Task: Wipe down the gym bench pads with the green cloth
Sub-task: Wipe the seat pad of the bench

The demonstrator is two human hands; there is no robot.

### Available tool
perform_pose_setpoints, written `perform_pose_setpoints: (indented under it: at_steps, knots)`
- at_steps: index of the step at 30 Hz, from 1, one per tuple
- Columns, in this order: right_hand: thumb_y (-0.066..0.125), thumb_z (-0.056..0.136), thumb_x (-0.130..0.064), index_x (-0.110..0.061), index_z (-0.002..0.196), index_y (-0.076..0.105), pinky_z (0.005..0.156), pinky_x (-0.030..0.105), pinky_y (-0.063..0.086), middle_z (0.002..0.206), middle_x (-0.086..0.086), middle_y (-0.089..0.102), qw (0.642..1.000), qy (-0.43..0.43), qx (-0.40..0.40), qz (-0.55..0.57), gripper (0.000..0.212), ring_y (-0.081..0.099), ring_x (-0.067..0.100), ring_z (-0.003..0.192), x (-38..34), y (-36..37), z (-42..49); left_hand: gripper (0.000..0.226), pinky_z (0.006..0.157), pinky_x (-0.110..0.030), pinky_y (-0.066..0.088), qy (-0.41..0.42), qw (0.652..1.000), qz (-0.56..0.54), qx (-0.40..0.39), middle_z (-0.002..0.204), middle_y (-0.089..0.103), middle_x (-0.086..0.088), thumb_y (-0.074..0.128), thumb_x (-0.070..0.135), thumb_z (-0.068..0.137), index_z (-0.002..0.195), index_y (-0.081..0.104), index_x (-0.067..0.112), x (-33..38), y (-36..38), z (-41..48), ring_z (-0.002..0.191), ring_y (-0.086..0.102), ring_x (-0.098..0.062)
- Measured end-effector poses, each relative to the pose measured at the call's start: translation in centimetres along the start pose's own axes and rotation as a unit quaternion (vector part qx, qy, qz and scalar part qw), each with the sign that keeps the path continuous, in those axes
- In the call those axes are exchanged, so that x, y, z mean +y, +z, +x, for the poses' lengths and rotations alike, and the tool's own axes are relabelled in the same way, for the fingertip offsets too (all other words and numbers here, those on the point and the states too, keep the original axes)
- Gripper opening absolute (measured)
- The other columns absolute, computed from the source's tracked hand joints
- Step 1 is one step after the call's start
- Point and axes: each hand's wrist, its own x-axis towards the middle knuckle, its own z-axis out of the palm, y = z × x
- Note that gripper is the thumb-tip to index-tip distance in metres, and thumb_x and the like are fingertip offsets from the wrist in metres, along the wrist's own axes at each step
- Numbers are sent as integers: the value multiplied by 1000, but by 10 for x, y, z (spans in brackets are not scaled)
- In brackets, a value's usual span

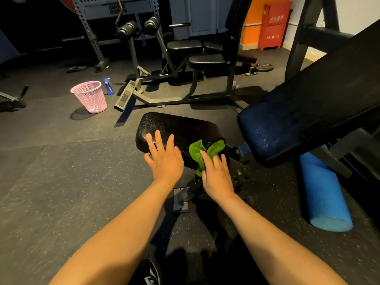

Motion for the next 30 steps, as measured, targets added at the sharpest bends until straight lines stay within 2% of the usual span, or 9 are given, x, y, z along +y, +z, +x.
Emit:
perform_pose_setpoints:
  at_steps: [6, 8, 11, 15, 18, 21, 24, 27, 30]
  knots:
    - [63, 91, -4, -20, 154, 35, 110, 47, 41, 126, 13, 53, 993, -82, -23, 78, 71, 42, 33, 128, -38, 10, 42, 49, 117, -61, 9, 0, 1000, -6, -2, 168, -7, -5, 33, 27, 107, 155, 30, 35, 1, 4, -2, 152, -21, -28]
    - [67, 86, -4, -21, 155, 32, 115, 49, 34, 118, 12, 56, 996, -87, -6, 33, 78, 47, 29, 119, -30, 9, 36, 47, 117, -61, 10, 7, 1000, 3, 5, 168, -4, -7, 34, 28, 107, 154, 32, 33, 1, 5, -2, 152, -19, -31]
    - [69, 83, -5, -20, 155, 30, 121, 49, 23, 124, 12, 55, 997, -68, 5, -22, 83, 47, 31, 126, -6, 9, 13, 48, 117, -61, 10, 41, 998, 41, 8, 168, 7, -8, 37, 31, 106, 153, 35, 30, 4, 12, -10, 153, -12, -34]
    - [63, 86, 3, -25, 156, 28, 120, 46, 28, 133, 14, 50, 1000, 1, 30, 0, 83, 40, 34, 134, 27, 10, -20, 51, 119, -58, 6, 66, 996, 48, -27, 168, 8, -5, 38, 35, 105, 155, 31, 29, 17, 22, -23, 153, -13, -32]
    - [57, 90, 6, -28, 155, 31, 106, 36, 41, 137, 9, 46, 991, 101, 29, 87, 77, 44, 28, 130, 55, 4, -34, 52, 120, -58, 3, 65, 996, 44, -46, 168, 0, -6, 33, 35, 106, 157, 25, 29, 22, 24, -25, 152, -18, -32]
    - [52, 94, 6, -22, 152, 38, 103, 21, 36, 140, 7, 44, 966, 193, 27, 172, 66, 48, 24, 129, 75, -1, -44, 51, 121, -57, 0, 65, 995, 41, -57, 168, -4, -6, 30, 35, 107, 157, 22, 28, 23, 25, -25, 151, -22, -31]
    - [53, 100, -8, -28, 154, 33, 93, 1, 32, 139, -7, 37, 944, 200, 29, 260, 61, 39, 3, 126, 56, -10, -46, 51, 121, -57, -1, 66, 995, 37, -57, 168, -4, -6, 30, 35, 107, 157, 23, 27, 23, 26, -23, 151, -21, -31]
    - [48, 104, -29, -36, 155, 28, 105, 21, 33, 139, -9, 35, 940, 154, 2, 305, 56, 33, 5, 129, 21, -14, -24, 51, 120, -57, -3, 68, 996, 38, -51, 168, 0, -5, 32, 36, 107, 157, 24, 28, 23, 25, -23, 152, -18, -29]
    - [40, 106, -26, -27, 151, 40, 119, 33, 22, 147, 6, 44, 967, 47, -33, 247, 45, 32, 21, 141, -5, -8, 7, 53, 121, -56, -6, 79, 995, 61, -28, 167, 13, -4, 37, 39, 104, 156, 29, 29, 19, 20, -22, 153, -5, -29]
